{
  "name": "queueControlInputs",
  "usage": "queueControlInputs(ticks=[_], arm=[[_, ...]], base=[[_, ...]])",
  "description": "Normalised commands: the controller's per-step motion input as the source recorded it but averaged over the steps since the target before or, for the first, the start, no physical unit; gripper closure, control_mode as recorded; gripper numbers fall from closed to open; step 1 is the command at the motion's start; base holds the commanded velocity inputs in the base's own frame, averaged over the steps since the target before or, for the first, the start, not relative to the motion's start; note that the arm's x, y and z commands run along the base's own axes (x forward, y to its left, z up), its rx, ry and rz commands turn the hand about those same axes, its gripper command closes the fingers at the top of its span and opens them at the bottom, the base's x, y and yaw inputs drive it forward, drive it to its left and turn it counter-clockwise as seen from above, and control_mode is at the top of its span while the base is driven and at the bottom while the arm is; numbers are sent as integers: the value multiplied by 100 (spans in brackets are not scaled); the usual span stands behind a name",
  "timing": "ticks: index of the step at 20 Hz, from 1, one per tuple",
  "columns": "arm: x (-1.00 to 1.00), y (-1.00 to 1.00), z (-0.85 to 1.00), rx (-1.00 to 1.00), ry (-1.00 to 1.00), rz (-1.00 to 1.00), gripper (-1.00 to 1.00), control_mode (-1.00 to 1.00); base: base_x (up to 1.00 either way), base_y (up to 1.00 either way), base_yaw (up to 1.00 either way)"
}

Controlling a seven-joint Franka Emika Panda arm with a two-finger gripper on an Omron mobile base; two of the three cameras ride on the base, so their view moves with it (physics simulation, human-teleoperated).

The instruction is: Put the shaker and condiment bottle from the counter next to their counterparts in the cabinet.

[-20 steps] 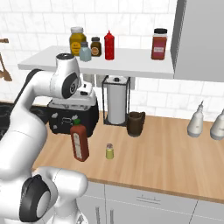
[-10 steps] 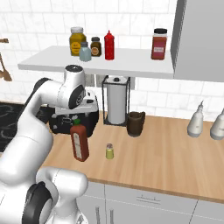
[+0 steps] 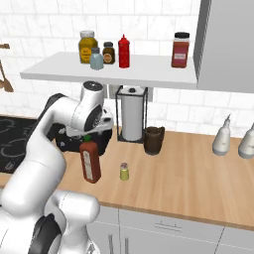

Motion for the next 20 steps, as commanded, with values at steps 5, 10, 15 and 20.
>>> queueControlInputs(ticks=[5, 10, 15, 20], arm=[[0, -1, -2, 24, -9, 9, -100, -100], [0, 0, 0, 33, -8, 12, -100, -100], [0, -1, 0, 6, -1, 4, -100, -100], [0, 0, -11, 0, -6, 10, -100, -100]], base=[[0, 0, 0], [0, 0, 0], [0, 0, 0], [0, 0, 0]])
